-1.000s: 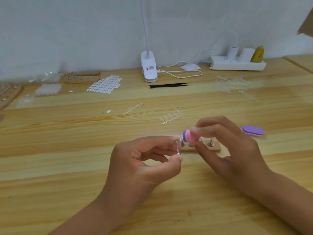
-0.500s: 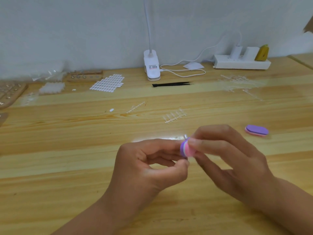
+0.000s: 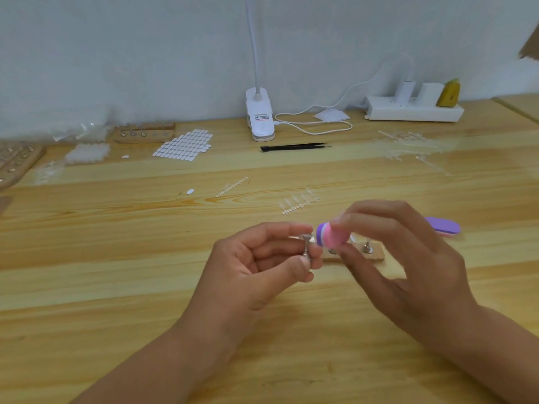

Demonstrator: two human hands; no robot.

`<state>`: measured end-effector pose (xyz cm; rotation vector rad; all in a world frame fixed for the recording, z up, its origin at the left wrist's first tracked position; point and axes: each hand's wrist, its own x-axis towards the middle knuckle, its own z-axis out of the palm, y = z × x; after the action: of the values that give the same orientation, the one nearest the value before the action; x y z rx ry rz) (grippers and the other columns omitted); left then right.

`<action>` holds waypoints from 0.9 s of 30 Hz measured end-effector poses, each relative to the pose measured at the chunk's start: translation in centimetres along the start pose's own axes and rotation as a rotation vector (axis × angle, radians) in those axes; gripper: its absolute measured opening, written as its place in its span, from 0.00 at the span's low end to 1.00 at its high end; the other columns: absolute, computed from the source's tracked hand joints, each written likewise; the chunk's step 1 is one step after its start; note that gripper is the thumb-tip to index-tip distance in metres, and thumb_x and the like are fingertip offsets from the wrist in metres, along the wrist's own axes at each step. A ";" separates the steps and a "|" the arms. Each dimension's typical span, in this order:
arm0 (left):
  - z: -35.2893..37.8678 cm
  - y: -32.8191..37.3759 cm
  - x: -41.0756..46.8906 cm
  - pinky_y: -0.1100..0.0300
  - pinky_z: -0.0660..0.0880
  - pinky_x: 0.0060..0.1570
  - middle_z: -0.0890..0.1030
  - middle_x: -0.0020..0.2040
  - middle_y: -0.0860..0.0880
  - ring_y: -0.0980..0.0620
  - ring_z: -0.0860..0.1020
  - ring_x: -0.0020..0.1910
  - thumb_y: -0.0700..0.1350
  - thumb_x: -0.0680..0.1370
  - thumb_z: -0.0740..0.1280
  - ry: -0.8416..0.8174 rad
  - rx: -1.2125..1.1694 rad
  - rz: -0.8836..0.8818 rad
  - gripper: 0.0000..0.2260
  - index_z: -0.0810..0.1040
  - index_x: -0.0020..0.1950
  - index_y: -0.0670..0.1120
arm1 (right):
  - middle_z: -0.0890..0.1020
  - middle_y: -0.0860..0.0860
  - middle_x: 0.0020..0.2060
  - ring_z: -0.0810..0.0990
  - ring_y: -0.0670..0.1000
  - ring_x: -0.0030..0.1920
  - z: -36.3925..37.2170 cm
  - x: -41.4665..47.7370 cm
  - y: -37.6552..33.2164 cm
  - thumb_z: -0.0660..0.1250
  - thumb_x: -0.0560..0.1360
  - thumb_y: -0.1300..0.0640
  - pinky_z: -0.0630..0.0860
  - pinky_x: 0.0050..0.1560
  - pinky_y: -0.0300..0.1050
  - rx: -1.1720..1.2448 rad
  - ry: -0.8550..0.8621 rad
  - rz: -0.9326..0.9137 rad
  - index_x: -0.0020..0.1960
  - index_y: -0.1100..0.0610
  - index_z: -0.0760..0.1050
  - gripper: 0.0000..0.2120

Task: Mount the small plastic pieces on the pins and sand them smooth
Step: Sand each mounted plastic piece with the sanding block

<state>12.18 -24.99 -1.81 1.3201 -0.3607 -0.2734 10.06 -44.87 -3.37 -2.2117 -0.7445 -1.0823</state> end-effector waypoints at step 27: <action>-0.1 -0.6 -0.3 0.57 0.81 0.46 0.84 0.43 0.45 0.51 0.81 0.42 0.41 0.69 0.73 -0.012 0.107 0.119 0.14 0.85 0.54 0.46 | 0.79 0.51 0.52 0.79 0.48 0.55 -0.2 -0.2 1.0 0.67 0.79 0.65 0.73 0.57 0.37 0.018 -0.024 0.012 0.57 0.57 0.78 0.08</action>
<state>11.99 -24.90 -2.46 1.3962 -0.4681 -0.1638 10.53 -45.76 -3.67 -2.2145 -0.7483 -1.0406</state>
